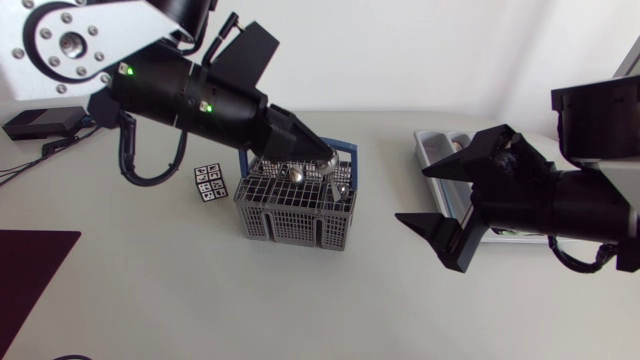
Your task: Transfer all utensils from the basket to the drawer tray.
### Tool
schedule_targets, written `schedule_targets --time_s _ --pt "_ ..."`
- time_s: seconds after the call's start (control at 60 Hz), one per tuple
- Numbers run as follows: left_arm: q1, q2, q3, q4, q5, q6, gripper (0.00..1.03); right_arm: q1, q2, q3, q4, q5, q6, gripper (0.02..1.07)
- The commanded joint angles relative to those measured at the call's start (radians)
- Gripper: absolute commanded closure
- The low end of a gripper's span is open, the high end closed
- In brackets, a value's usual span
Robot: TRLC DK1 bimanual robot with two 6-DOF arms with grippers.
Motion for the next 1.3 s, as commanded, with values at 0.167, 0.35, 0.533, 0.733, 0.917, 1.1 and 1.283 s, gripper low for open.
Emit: schedule_targets --time_s 0.167,0.35,0.533,0.733,0.917,1.1,1.283 --pt "-0.073 -0.049 -0.090 -0.008 0.007 0.164 1.00 0.051 0.019 0.012 -0.002 -0.152 -0.016 0.07" --pt "-0.115 -0.055 -0.087 -0.011 0.081 0.173 1.00 0.117 0.082 0.009 0.041 -0.193 -0.029 0.14" --pt "-0.129 -0.051 -0.078 -0.028 0.110 0.172 1.00 0.157 0.094 0.012 0.080 -0.195 -0.027 0.38" --pt "-0.119 -0.047 -0.070 -0.042 0.122 0.172 1.00 0.179 0.093 0.012 0.100 -0.188 -0.032 0.74" --pt "-0.110 -0.051 -0.069 -0.045 0.127 0.170 1.00 0.183 0.101 0.015 0.096 -0.187 -0.030 0.93" --pt "-0.101 -0.055 -0.070 -0.043 0.130 0.170 0.99 0.183 0.102 0.012 0.084 -0.193 -0.023 1.02" --pt "-0.093 -0.055 -0.058 -0.037 0.130 0.158 0.75 0.183 0.102 0.007 0.064 -0.214 -0.023 1.02"
